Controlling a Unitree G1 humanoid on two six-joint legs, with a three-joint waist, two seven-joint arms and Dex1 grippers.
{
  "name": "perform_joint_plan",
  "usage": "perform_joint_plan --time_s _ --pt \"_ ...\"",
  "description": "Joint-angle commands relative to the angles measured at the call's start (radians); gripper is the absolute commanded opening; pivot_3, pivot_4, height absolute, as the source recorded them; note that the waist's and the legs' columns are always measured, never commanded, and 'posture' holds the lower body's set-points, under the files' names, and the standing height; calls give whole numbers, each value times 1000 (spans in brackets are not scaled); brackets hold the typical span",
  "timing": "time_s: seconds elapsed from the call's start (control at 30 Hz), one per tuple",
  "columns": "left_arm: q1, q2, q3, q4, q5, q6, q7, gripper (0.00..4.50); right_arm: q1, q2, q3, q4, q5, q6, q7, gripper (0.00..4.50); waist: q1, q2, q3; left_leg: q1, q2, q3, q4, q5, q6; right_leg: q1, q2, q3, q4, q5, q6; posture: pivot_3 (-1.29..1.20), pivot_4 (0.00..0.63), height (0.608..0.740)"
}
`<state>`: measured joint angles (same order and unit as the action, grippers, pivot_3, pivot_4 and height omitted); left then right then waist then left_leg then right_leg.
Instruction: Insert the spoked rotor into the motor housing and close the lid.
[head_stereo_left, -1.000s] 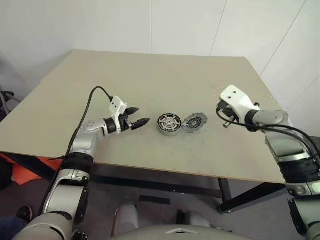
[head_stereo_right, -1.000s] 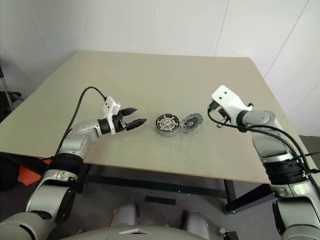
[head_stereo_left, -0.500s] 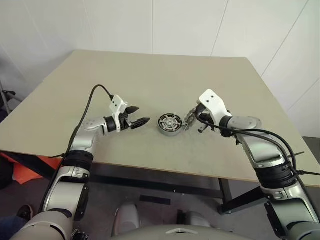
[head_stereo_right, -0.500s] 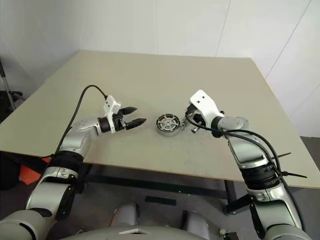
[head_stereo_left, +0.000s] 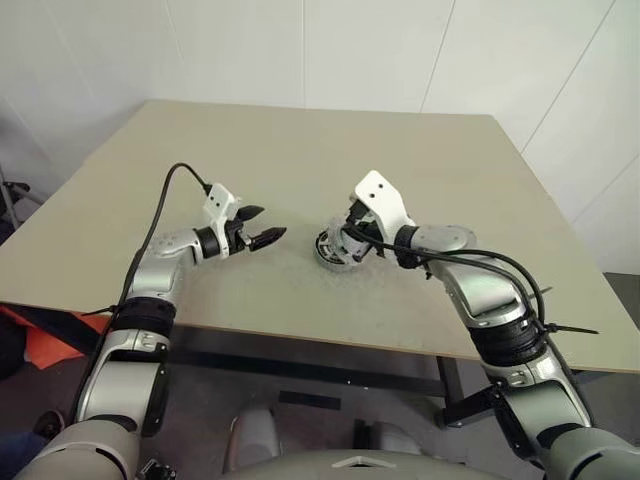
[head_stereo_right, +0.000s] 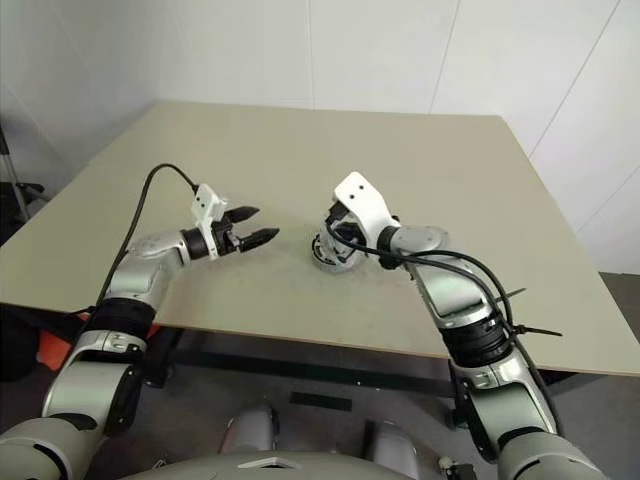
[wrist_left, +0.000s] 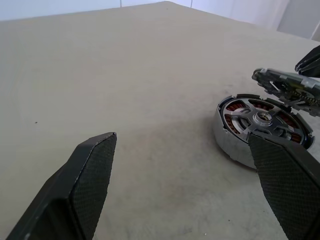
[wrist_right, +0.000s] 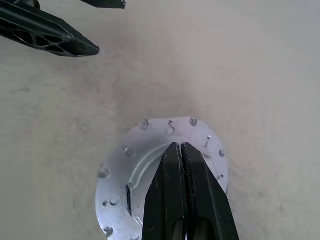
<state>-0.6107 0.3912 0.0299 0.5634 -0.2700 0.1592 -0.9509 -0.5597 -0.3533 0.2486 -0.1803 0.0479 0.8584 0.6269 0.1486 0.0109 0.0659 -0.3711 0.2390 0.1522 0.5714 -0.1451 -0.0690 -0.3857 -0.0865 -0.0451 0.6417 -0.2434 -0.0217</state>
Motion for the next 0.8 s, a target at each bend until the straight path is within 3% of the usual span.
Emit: perform_joint_plan --time_s 0.03,0.4,0.6,0.8 --pt "-22 5 16 -24 -6 -16 3 4429 -27 36 4 50 11 -32 -22 20 0 0 0 0 0 0 0 0 0 0 0 0 0 0 0 0 0 740" --pt "-29 -2 20 -18 -6 -23 12 4429 35 119 -27 352 14 -169 -61 20 -2 -1 0 1 0 0 -1 0 0 1 0 0 0 0 0 0 0 740" --pt "-40 -8 17 2 -2 -29 10 4429 66 124 -104 274 62 -342 -55 20 1 -2 -1 3 -1 0 -1 -1 1 3 -1 0 0 0 1 0 0 740" --pt "-54 -21 11 24 3 -42 6 4429 55 86 -171 170 173 -286 23 20 0 -2 -1 1 0 0 -1 -1 1 1 0 0 0 0 1 0 0 740"
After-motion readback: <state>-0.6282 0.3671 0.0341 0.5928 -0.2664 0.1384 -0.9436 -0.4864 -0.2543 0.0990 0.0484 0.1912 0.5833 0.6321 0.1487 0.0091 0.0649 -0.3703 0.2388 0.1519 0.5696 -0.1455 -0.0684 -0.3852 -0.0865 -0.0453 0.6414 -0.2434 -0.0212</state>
